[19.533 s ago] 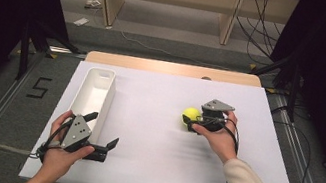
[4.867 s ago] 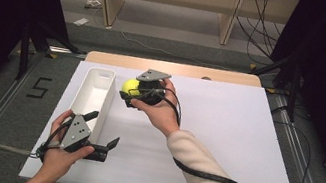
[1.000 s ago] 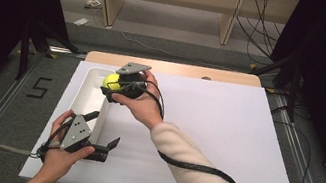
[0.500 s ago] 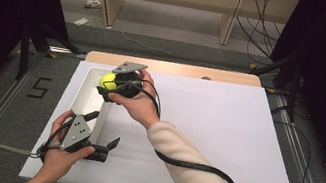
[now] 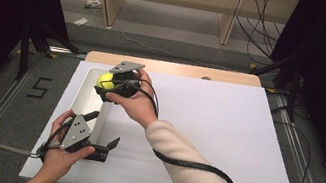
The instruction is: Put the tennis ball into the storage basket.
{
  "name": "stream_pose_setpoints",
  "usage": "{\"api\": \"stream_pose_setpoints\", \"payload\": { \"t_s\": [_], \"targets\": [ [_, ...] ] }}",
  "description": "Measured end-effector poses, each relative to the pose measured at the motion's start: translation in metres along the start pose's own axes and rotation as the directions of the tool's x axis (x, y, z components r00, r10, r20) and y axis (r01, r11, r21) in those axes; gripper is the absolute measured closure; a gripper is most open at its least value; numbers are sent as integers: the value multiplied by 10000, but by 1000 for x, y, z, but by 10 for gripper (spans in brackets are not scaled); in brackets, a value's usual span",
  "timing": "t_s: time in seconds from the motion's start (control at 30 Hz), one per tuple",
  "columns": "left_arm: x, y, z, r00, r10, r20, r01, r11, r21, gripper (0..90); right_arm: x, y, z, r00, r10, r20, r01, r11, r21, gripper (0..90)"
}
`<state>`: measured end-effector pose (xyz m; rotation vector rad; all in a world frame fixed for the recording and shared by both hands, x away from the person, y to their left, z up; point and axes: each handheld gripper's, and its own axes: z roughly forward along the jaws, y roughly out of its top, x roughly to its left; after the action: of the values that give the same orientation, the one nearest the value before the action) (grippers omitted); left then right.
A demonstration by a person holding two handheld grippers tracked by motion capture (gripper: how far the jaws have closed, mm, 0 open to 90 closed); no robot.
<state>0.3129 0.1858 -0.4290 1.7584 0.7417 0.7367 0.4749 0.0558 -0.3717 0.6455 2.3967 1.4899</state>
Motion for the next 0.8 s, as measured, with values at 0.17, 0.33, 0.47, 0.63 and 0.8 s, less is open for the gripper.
{"api": "stream_pose_setpoints", "payload": {
  "t_s": [0.17, 0.33, 0.47, 0.63, 0.8],
  "targets": [
    [0, 0, 0, 10000, -3, -1, 3, 10000, -4, 0, 1, 1, 2, 10000, -2, -45, 2, 10000, 9, 270],
    [0, 0, 0, 10000, -24, -16, 24, 10000, -9, 0, 3, 1, 4, 10000, -8, -79, 9, 10000, 23, 270],
    [0, 0, 0, 10000, -19, -20, 19, 10000, -1, 0, 4, 2, 5, 9999, -41, -134, 42, 10000, 45, 270],
    [0, 0, 0, 10000, -16, -19, 16, 10000, 0, 0, 5, 4, 6, 9999, -58, -138, 59, 10000, 31, 270],
    [0, 0, 0, 10000, -24, -24, 24, 10000, -10, 0, 6, 4, 7, 9999, -60, -144, 60, 10000, 42, 270]
  ]
}}
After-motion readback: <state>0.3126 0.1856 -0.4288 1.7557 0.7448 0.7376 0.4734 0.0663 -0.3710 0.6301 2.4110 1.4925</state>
